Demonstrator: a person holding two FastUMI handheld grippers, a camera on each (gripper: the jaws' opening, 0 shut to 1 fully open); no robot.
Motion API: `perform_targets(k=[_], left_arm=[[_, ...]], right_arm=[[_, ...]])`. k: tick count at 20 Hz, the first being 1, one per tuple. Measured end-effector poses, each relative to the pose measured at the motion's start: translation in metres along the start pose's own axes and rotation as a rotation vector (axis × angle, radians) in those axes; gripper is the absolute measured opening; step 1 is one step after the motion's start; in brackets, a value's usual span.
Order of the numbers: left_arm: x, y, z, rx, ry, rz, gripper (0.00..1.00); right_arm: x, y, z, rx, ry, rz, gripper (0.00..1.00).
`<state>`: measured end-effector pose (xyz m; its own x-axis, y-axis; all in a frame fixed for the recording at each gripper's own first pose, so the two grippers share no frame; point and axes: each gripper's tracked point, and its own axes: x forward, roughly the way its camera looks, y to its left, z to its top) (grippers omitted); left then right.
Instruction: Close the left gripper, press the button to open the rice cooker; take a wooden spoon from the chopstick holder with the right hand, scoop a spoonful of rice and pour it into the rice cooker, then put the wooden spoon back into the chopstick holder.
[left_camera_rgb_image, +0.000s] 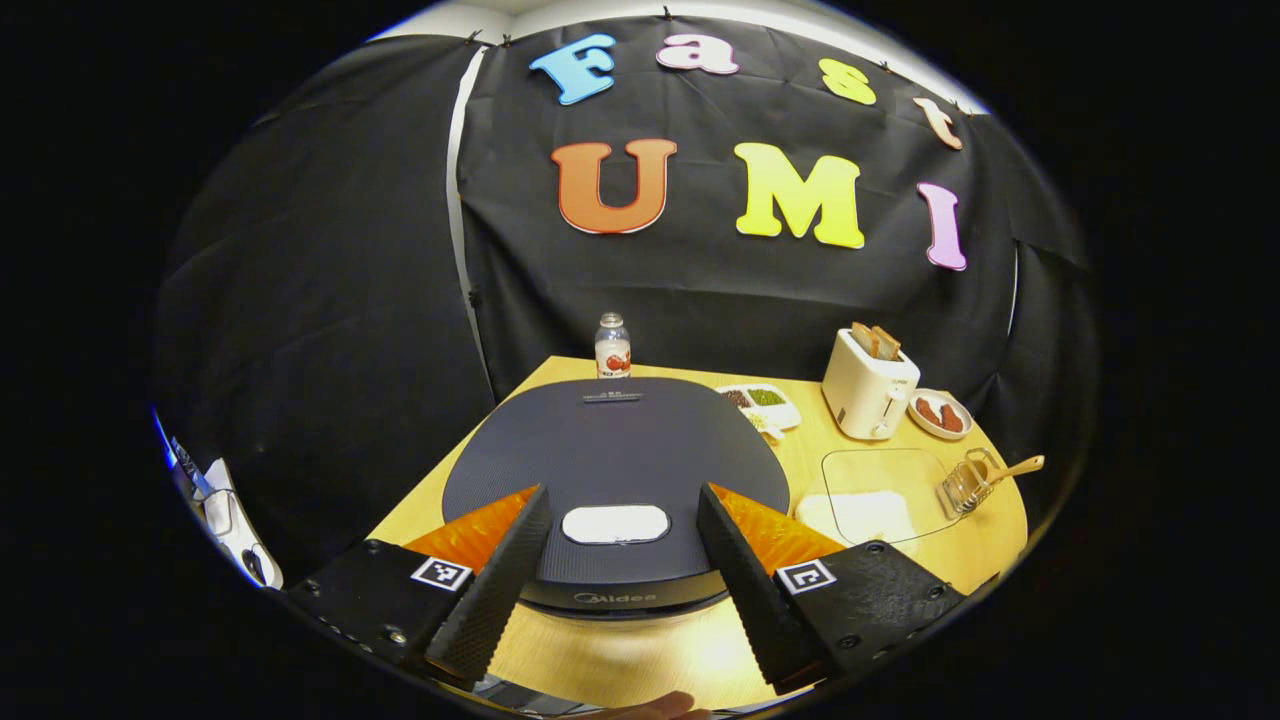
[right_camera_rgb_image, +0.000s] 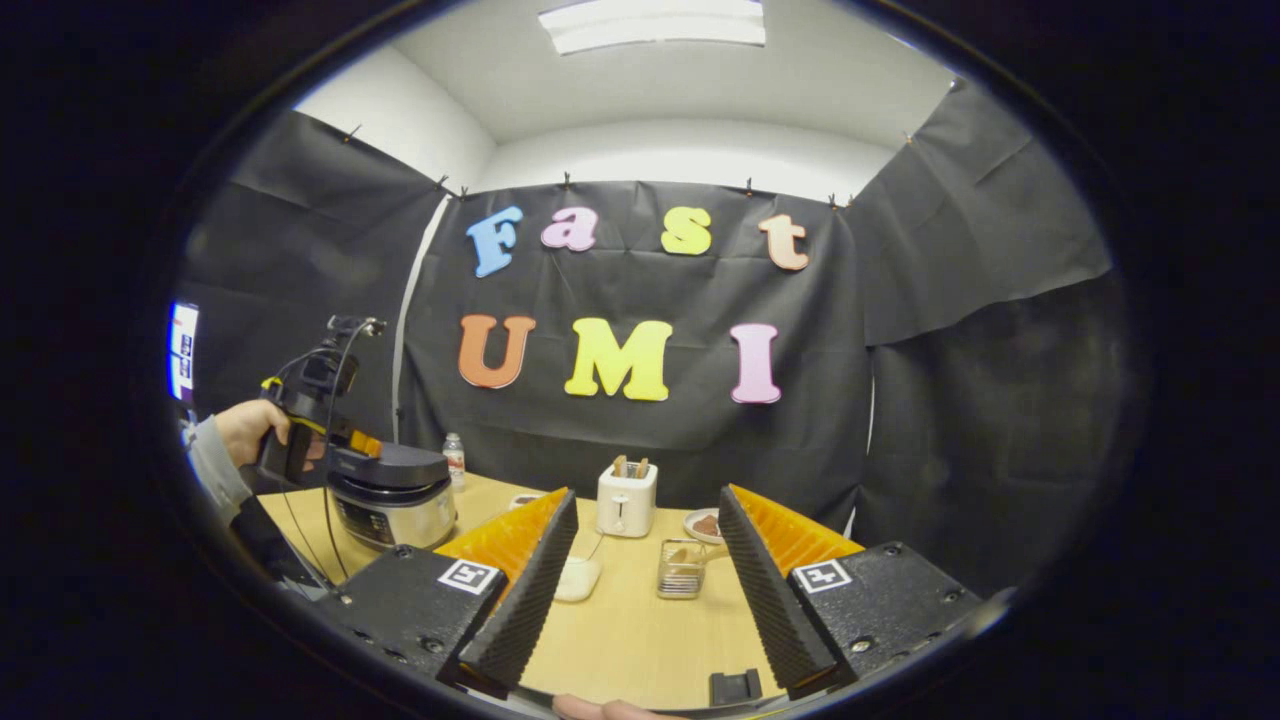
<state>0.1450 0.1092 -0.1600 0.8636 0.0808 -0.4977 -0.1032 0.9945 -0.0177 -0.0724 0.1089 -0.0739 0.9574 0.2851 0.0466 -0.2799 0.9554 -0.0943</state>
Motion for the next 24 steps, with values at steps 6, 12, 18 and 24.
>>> perform_targets(k=[6,12,18,24], left_arm=[[-0.005,0.001,-0.014,-0.005,0.088,0.007,0.97],[-0.021,-0.001,-0.019,0.008,0.055,0.014,0.96],[-0.019,-0.002,-0.018,0.032,-0.130,0.011,0.96],[-0.017,0.000,-0.014,0.015,-0.265,0.009,0.96]], right_arm=[[0.000,0.007,-0.004,0.006,0.004,0.010,0.92],[0.002,0.018,-0.008,-0.006,0.004,0.026,0.92],[0.013,0.029,-0.018,-0.014,0.025,0.037,0.89],[0.014,0.034,-0.022,-0.021,0.031,0.035,0.89]])
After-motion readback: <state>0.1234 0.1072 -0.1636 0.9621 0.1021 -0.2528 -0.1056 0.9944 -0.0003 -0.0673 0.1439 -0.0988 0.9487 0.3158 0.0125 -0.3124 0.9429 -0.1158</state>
